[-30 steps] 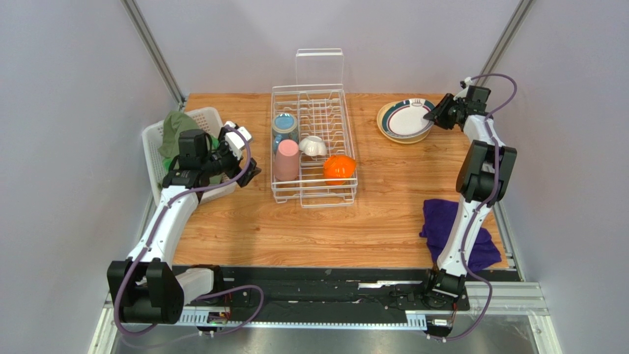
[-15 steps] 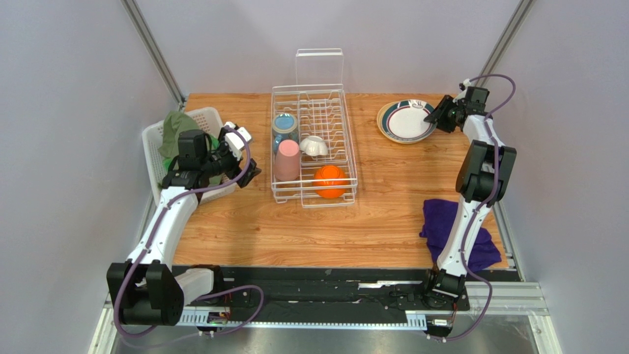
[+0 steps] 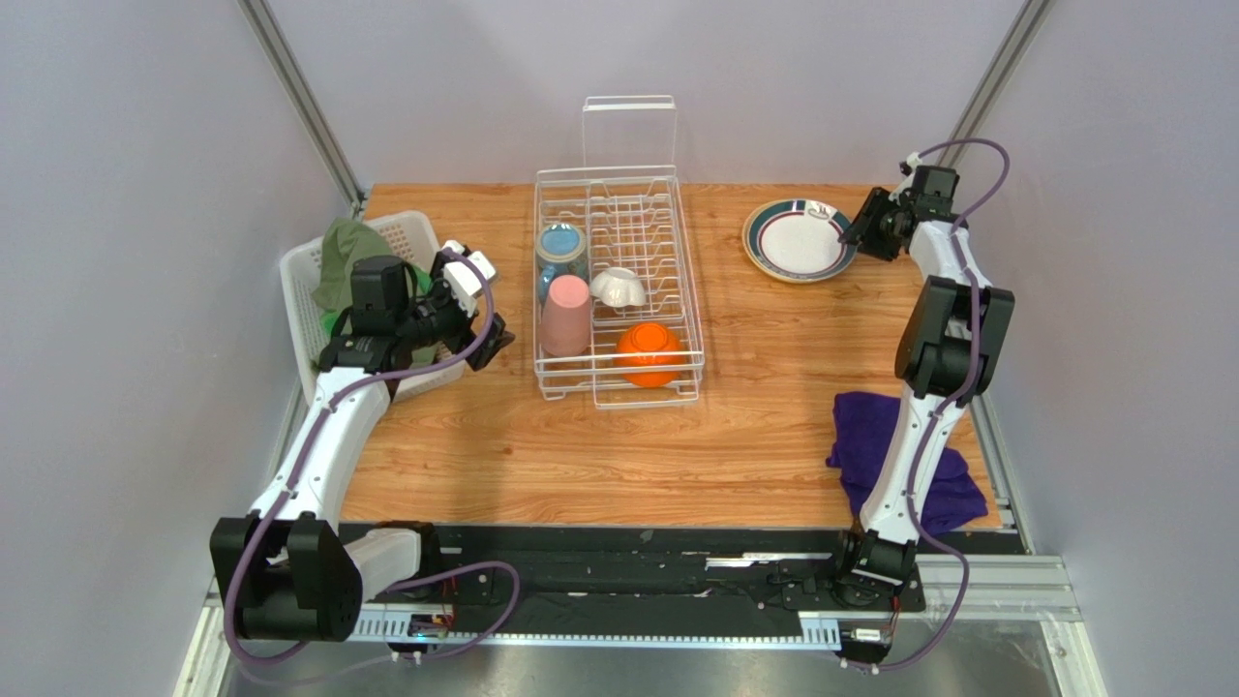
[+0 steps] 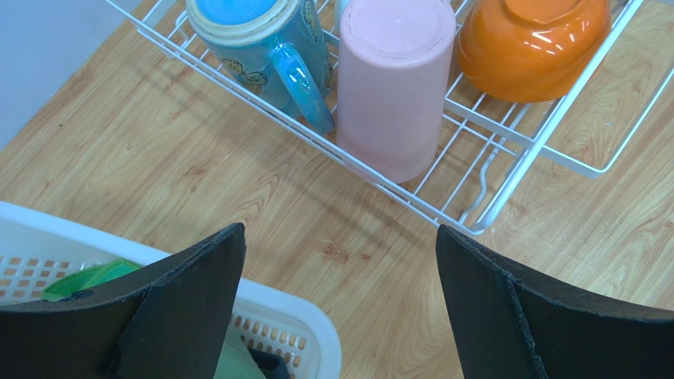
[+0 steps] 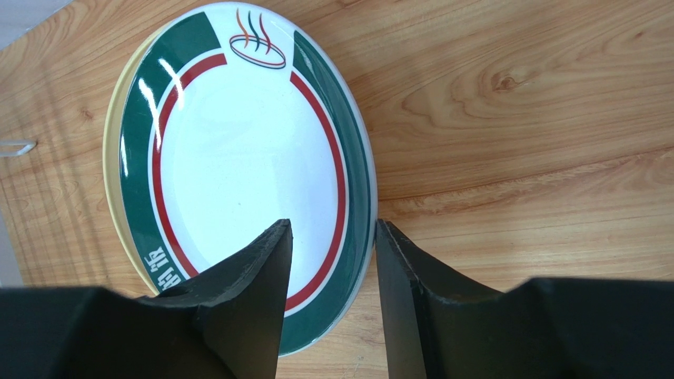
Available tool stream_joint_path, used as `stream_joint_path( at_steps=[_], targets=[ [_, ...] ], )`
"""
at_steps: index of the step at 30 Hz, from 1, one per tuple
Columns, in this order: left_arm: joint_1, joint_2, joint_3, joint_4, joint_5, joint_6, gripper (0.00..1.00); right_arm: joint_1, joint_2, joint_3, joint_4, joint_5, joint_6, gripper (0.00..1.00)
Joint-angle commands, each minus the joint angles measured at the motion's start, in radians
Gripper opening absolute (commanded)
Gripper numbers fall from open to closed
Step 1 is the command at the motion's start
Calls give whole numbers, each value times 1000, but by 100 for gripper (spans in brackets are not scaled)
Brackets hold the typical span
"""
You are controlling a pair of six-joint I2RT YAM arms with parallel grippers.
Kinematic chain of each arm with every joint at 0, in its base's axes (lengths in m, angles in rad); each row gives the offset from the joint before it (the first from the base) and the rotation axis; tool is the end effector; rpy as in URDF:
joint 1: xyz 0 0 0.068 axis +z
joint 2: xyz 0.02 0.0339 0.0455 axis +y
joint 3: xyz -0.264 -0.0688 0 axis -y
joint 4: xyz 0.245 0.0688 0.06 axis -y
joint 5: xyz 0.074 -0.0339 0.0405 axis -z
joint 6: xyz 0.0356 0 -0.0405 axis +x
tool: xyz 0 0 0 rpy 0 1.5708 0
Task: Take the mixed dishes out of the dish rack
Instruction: Place the plate at the center of the board.
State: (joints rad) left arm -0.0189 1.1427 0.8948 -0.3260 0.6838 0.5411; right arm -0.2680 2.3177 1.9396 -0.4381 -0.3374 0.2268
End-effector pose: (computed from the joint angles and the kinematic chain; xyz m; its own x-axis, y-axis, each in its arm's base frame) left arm 0.2475 -0.0272 0.2966 -0.1845 0.4028 -0.8965 0.7468 0.6504 0.1386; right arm 0.5074 -0.1271 0.1942 -0.6775 0.4061 -0.6132 0.1884 0.9018 0.3890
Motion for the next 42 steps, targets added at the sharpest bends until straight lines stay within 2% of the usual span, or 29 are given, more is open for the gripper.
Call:
stream_joint_path(
  at_steps=[1,17,20,21,24,42],
  targets=[
    [4,-17,-2,4,36,26,98,27,-30,67,-14,31,-43,46],
    [5,-17,0,1,34,34,98,61,-57,50,-31,95,-95,47],
    [5,-17,-2,4,33,36,98,64,-75,36,-30,121,-107,54],
    [5,-18,-5,4,33,36,98,64,-83,33,-31,127,-110,60],
    [4,-18,-7,4,33,39,98,65,-98,16,-30,133,-118,62],
    [5,-20,-7,-1,22,51,98,104,-63,48,-24,163,-135,62]
  ],
)
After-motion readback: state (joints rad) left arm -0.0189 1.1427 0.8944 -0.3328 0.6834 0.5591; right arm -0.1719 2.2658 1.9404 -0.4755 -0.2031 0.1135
